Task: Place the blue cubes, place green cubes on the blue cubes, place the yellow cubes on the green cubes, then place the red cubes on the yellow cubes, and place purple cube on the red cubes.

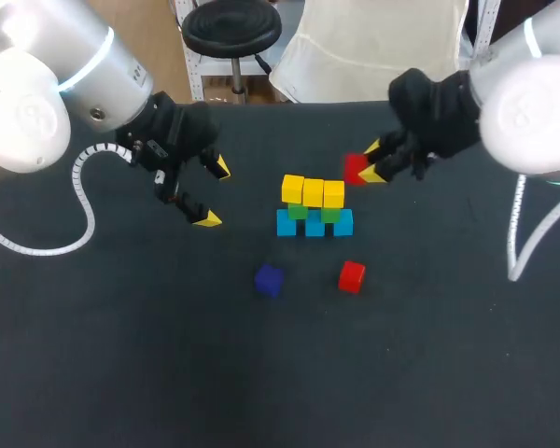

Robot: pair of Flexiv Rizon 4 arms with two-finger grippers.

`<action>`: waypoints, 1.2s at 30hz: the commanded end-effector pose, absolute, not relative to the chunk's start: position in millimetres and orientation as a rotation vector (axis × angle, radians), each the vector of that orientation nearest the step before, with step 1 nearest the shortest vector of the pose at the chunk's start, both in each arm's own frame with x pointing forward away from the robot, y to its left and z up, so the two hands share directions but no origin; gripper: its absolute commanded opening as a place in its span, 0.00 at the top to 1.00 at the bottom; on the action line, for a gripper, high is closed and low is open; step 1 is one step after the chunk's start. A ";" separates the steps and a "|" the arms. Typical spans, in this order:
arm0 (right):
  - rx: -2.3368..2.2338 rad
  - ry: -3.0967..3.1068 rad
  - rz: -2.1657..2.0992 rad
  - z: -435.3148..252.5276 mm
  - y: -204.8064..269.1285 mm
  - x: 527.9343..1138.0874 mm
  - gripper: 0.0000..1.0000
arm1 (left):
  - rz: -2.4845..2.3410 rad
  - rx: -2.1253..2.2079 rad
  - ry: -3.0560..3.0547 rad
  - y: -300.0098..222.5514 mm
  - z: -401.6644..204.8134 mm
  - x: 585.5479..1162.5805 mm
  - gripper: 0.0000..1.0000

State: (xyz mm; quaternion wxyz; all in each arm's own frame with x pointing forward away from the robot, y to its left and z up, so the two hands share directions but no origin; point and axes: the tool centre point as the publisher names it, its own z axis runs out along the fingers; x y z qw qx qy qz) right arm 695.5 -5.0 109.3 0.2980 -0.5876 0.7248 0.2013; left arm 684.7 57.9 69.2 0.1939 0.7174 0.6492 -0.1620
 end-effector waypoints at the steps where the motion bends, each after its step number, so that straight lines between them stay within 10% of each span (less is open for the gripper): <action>1: -1.568 1.913 0.557 106.6 12.6 705.6 1.00 | -0.456 2.015 1.818 58.4 68.9 685.8 0.00; 36: -1.582 1.964 0.552 87.8 32.4 700.7 1.00 | -0.456 2.015 1.818 58.4 68.9 685.8 0.00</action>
